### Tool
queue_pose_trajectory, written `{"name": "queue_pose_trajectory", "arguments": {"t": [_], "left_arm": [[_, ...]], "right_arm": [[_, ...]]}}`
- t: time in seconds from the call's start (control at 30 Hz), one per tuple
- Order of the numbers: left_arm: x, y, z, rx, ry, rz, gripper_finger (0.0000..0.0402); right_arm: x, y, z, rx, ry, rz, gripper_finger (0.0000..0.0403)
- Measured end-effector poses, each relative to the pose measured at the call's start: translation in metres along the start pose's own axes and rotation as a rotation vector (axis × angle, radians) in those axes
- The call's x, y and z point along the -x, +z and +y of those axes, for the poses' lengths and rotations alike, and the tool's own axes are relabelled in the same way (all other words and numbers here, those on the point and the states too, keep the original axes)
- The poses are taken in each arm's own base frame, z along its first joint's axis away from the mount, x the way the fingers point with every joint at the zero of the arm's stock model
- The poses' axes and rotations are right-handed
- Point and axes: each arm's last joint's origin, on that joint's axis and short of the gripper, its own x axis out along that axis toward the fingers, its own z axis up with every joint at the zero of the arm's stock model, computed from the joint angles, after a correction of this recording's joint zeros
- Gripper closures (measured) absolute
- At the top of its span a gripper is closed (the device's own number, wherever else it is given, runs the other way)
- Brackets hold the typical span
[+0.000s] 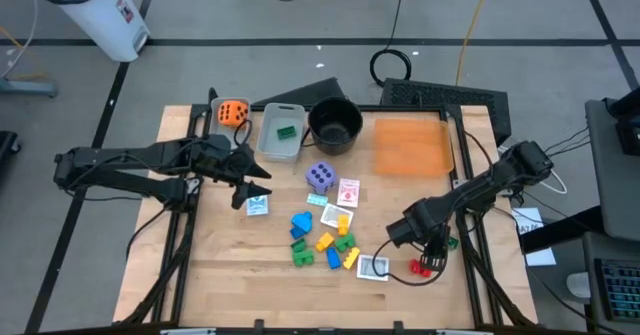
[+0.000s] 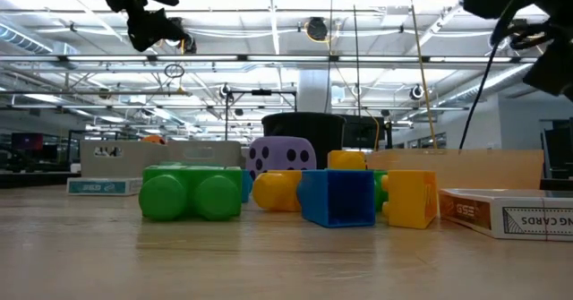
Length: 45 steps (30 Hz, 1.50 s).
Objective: Pick & Place Toys
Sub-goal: Put the green game piece into the right gray bin
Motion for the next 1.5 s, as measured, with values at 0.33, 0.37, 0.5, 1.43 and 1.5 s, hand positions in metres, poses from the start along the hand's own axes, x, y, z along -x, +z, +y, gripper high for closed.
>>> {"name": "queue_pose_trajectory", "arguments": {"t": [0.33, 0.37, 0.5, 1.43, 1.5], "left_arm": [[0.000, 0.000, 0.000, 0.013, 0.000, -0.001, 0.0135], [0.000, 0.000, 0.000, 0.019, 0.001, -0.002, 0.0135], [0.000, 0.001, 0.002, 0.041, 0.010, -0.006, 0.0135], [0.001, 0.002, 0.004, 0.093, 0.021, -0.012, 0.0135], [0.001, 0.002, 0.004, 0.093, 0.021, -0.012, 0.0135]], "right_arm": [[-0.014, 0.002, -0.009, 0.020, -0.012, 0.021, 0.0184], [-0.015, 0.002, -0.009, 0.020, -0.014, 0.024, 0.0178], [-0.019, 0.002, -0.012, 0.020, -0.020, 0.031, 0.0162], [-0.057, 0.004, -0.041, -0.126, -0.074, 0.048, 0.0175], [-0.059, 0.004, -0.042, -0.135, -0.076, 0.049, 0.0178]]}}
